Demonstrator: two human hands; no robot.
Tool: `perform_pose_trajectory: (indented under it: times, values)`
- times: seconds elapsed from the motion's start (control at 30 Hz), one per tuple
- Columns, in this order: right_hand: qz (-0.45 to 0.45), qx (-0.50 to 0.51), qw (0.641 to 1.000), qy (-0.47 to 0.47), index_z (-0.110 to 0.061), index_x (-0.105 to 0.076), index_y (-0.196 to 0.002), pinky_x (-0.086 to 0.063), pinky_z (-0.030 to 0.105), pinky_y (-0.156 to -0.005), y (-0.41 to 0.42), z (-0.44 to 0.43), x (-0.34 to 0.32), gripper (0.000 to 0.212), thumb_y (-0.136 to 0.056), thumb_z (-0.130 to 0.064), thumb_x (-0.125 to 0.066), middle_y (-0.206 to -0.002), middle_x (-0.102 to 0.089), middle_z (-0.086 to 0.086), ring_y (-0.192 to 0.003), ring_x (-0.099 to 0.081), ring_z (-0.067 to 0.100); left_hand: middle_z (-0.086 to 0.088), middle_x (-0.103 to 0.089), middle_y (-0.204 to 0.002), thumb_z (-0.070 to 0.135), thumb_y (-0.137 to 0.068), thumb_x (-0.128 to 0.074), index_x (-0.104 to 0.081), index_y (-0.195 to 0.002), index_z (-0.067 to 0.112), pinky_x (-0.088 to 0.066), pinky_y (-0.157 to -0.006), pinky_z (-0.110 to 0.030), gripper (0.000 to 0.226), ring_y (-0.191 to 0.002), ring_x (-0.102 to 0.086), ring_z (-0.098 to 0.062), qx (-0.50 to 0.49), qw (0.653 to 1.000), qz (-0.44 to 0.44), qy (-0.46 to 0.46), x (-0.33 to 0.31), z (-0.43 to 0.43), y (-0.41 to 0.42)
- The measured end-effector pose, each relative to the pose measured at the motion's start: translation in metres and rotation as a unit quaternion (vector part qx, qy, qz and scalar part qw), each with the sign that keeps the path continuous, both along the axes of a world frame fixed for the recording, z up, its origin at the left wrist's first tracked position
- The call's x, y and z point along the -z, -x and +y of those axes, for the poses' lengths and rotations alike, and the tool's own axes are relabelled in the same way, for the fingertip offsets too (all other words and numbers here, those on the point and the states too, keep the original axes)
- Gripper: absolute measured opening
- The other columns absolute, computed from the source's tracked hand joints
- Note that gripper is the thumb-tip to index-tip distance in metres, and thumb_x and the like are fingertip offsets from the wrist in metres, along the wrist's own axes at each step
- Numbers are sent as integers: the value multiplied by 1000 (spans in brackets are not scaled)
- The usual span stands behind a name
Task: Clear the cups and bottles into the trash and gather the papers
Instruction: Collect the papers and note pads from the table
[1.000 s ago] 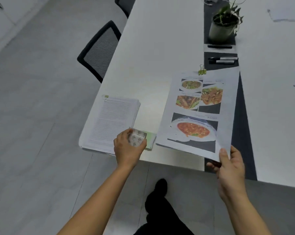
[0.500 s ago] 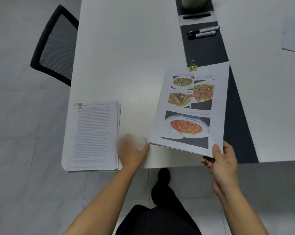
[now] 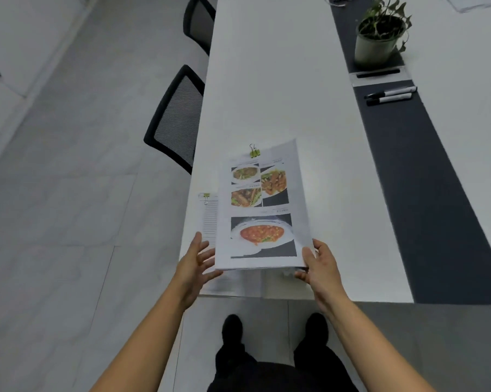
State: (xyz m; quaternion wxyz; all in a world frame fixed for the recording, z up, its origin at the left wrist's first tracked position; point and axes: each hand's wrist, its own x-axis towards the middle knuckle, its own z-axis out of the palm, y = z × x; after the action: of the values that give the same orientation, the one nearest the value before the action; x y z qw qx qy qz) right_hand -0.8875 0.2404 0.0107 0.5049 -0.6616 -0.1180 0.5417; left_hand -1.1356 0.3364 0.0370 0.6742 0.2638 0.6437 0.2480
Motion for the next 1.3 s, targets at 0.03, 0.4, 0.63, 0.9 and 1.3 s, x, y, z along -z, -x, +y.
perform_pose_trajectory:
  times: [0.03, 0.4, 0.63, 0.9, 1.3]
  values:
    - [4, -6, 1000, 3, -21, -51, -128, -54, 27, -62, 20, 3, 3, 25, -104, -20, -46, -121, -64, 4, -92, -67, 22, -7, -73, -115, 42, -97, -57, -62, -121, 17, -55, -93, -47, 36, -106, -69, -25, 16, 1000, -10, -2, -1, 1, 11]
    - [-251, -110, 950, 153, -15, -52, -135, -50, 34, -92, 154, 6, 65, 39, -98, -26, -56, -127, -59, 8, -106, -60, 19, -6, -70, -114, 4, -85, -63, -62, -119, 16, -55, -82, -34, 36, -93, -66, -20, 186, 948, 244, -88, 62, 13, 104]
    - [-325, -146, 907, 224, -15, -44, -145, -43, 33, -98, 164, -5, 69, 53, -96, -33, -55, -137, -48, 12, -120, -53, 26, -3, -68, -114, -1, -88, -55, -58, -129, 18, -53, -76, -29, 45, -87, -64, -13, 283, 917, 240, -145, 79, 30, 122]
    - [-379, -203, 869, 244, -10, -20, -155, -30, 37, -111, 179, -3, 63, 60, -101, -23, -43, -154, -31, 9, -137, -29, 30, -9, -44, -150, 7, -97, -50, -41, -148, 8, -35, -112, -35, 51, -134, -45, -27, 332, 898, 256, -131, 83, 15, 108]
    - [-490, -403, 732, 249, -15, -24, -154, -44, 37, -97, 168, -15, 57, 58, -102, -37, -36, -147, -43, 4, -125, -48, 27, -8, -31, -159, 15, -101, -48, -30, -154, 12, -30, -119, -44, 56, -144, -34, -28, 369, 884, 259, -123, 79, 17, 107]
